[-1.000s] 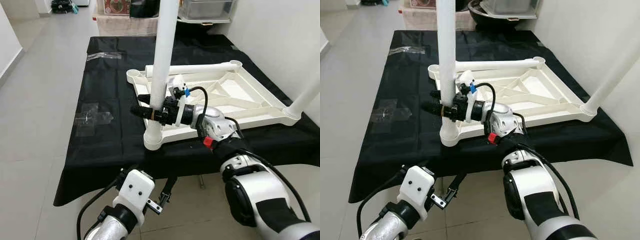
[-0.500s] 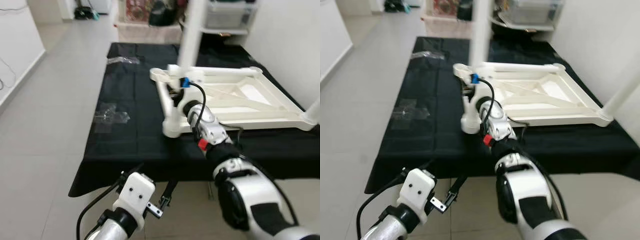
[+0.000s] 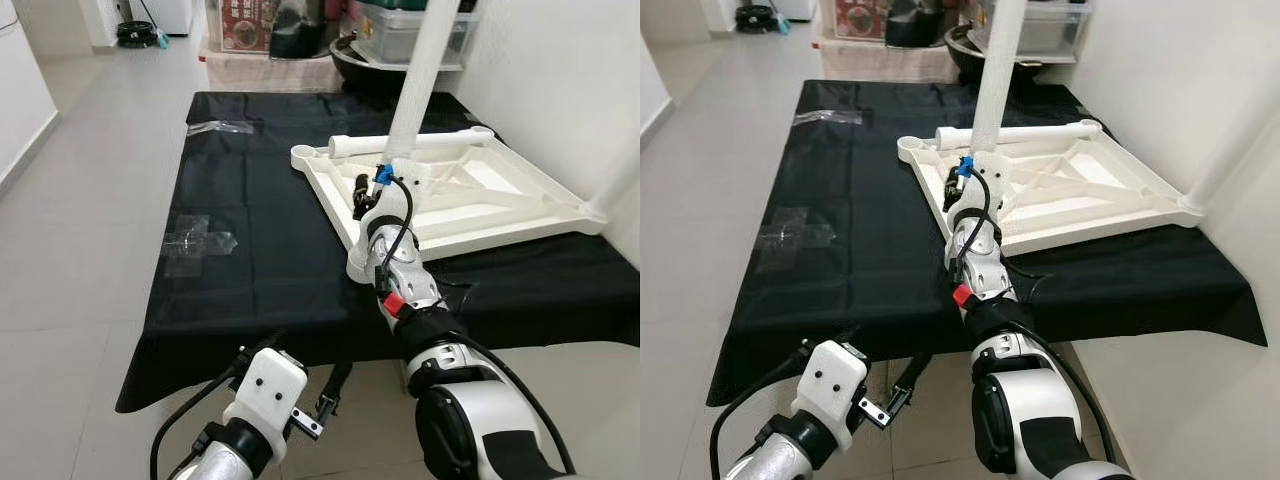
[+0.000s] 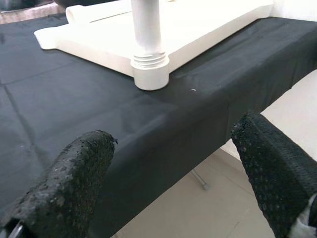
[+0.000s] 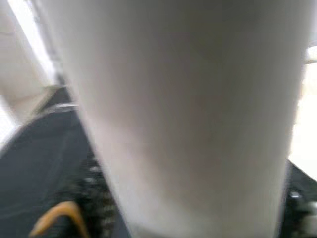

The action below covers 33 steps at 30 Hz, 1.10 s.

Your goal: Building children table

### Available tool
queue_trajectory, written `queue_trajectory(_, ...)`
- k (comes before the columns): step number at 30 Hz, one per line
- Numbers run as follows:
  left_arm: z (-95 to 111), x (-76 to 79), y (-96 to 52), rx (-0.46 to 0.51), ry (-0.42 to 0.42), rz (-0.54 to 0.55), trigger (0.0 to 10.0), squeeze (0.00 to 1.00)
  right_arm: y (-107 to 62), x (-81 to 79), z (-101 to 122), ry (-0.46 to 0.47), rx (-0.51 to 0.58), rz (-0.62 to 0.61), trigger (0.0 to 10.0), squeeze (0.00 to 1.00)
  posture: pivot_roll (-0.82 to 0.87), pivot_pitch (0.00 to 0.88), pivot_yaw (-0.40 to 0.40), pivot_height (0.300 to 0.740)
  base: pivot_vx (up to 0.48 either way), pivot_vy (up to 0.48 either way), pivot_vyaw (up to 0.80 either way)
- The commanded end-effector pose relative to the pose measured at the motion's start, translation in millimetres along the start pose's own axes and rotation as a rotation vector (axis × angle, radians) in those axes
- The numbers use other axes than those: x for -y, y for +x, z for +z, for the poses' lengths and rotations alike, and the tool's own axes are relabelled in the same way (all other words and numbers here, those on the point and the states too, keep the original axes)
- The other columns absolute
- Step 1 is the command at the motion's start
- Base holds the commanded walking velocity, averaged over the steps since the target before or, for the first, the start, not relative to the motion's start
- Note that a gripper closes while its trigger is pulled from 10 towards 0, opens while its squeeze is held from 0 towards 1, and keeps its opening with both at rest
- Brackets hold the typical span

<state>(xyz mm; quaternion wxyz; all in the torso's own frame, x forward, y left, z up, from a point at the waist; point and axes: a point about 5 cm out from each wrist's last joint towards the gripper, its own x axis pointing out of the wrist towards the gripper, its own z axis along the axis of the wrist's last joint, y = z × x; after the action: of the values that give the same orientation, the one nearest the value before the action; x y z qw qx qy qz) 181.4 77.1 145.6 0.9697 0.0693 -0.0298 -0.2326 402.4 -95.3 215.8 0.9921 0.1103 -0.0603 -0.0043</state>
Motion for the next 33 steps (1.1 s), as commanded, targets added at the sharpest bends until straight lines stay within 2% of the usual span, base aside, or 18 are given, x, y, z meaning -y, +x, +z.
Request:
queue_trajectory(1,-3.0,1.6,-0.5,-0.018,-0.004,0.0,10.0,0.0,4.3,-2.2,11.2,0.046,0.032,0.127,10.0,0.0,0.15,0.101,-0.09,0.74,0.0,0.0,0.0)
queue_trajectory(3,-3.2,1.7,-0.4,-0.019,-0.004,-0.001,10.0,0.0,5.1,-2.8,14.7,0.095,0.033,0.248,10.0,0.0,0.14,0.099,-0.087,0.74,0.0,0.0,0.0)
queue_trajectory(5,-3.4,2.3,-0.6,-0.018,-0.006,-0.002,10.0,0.0,4.5,-4.1,17.7,0.19,0.02,0.393,10.0,0.0,0.14,0.097,-0.085,0.74,0.0,0.0,0.0)
queue_trajectory(7,-3.6,2.3,-0.5,-0.018,-0.006,-0.003,10.0,0.0,-1.5,-5.1,21.7,0.259,-0.019,0.676,10.0,0.0,0.15,0.094,-0.09,0.74,0.0,0.0,0.0)
queue_trajectory(9,-3.6,2.3,-0.6,-0.018,-0.006,-0.004,10.0,0.0,-7.4,-4.1,23.4,0.278,-0.044,0.843,10.0,0.0,0.15,0.093,-0.09,0.74,0.0,0.0,0.0)
queue_trajectory(13,-3.6,2.8,-0.2,-0.013,-0.004,-0.008,10.0,0.0,-32.7,-7.8,21.8,0.245,-0.117,1.301,10.0,0.0,0.15,0.084,-0.091,0.74,0.0,0.0,0.0)
queue_trajectory(14,-3.6,2.8,-0.2,-0.013,-0.004,-0.008,10.0,0.0,-32.7,-7.8,21.8,0.245,-0.117,1.301,10.0,0.0,0.15,0.084,-0.091,0.74,0.0,0.0,0.0)
queue_trajectory(16,-3.7,3.2,-0.3,-0.013,-0.004,-0.008,10.0,0.0,-38.6,-11.0,17.0,0.216,-0.155,1.399,10.0,0.0,0.15,0.08,-0.092,0.74,0.0,0.0,0.0)
queue_trajectory(19,-3.6,3.6,-0.4,-0.012,-0.004,-0.008,10.0,0.0,-39.1,-16.2,10.3,0.185,-0.19,1.428,10.0,0.0,0.15,0.078,-0.092,0.74,0.0,0.0,0.0)
queue_trajectory(21,-3.4,3.8,-0.5,-0.011,-0.003,-0.007,10.0,0.0,-37.6,-27.2,-0.9,0.085,-0.218,1.409,10.0,0.0,0.15,0.076,-0.095,0.74,0.0,0.0,0.0)
queue_trajectory(22,-3.4,3.8,-0.5,-0.01,-0.004,-0.005,10.0,0.0,-34.7,-31.9,-7.1,0.028,-0.232,1.352,2.9,0.0,0.15,0.073,-0.095,0.74,0.0,0.0,0.0)
queue_trajectory(23,-3.4,3.8,-0.5,-0.01,-0.004,-0.005,10.0,0.0,-34.7,-31.9,-7.1,0.028,-0.232,1.352,2.9,0.0,0.15,0.073,-0.095,0.74,0.0,0.0,0.0)
queue_trajectory(24,-3.5,3.8,-0.5,-0.01,-0.004,-0.004,10.0,0.0,-32.5,-34.0,-11.0,-0.016,-0.239,1.307,0.0,0.0,0.15,0.073,-0.095,0.74,0.0,0.0,0.0)
queue_trajectory(25,-3.6,4.1,-0.6,-0.011,-0.005,-0.003,10.0,0.0,-30.0,-33.5,-12.2,-0.046,-0.232,1.259,0.0,0.0,0.15,0.072,-0.097,0.74,0.0,0.0,0.0)
queue_trajectory(28,-3.8,4.1,-0.6,-0.011,-0.005,-0.003,10.0,0.0,-27.7,-32.5,-11.9,-0.053,-0.222,1.217,0.0,0.0,0.15,0.07,-0.097,0.74,0.0,0.0,0.0)
queue_trajectory(31,-4.2,4.5,-1.1,-0.013,-0.008,-0.004,10.0,0.0,-18.1,-23.8,-2.7,-0.043,-0.136,1.041,0.0,0.0,0.15,0.068,-0.093,0.74,0.0,0.0,0.0)
queue_trajectory(32,-4.2,4.5,-1.1,-0.013,-0.008,-0.004,10.0,0.0,-18.1,-23.8,-2.7,-0.043,-0.136,1.041,0.0,0.0,0.15,0.068,-0.093,0.74,0.0,0.0,0.0)
queue_trajectory(33,-4.3,4.7,-1.2,-0.013,-0.009,-0.005,10.0,0.0,-12.6,-19.6,0.5,-0.04,-0.104,0.929,0.0,0.0,0.15,0.068,-0.096,0.74,0.0,0.0,0.0)
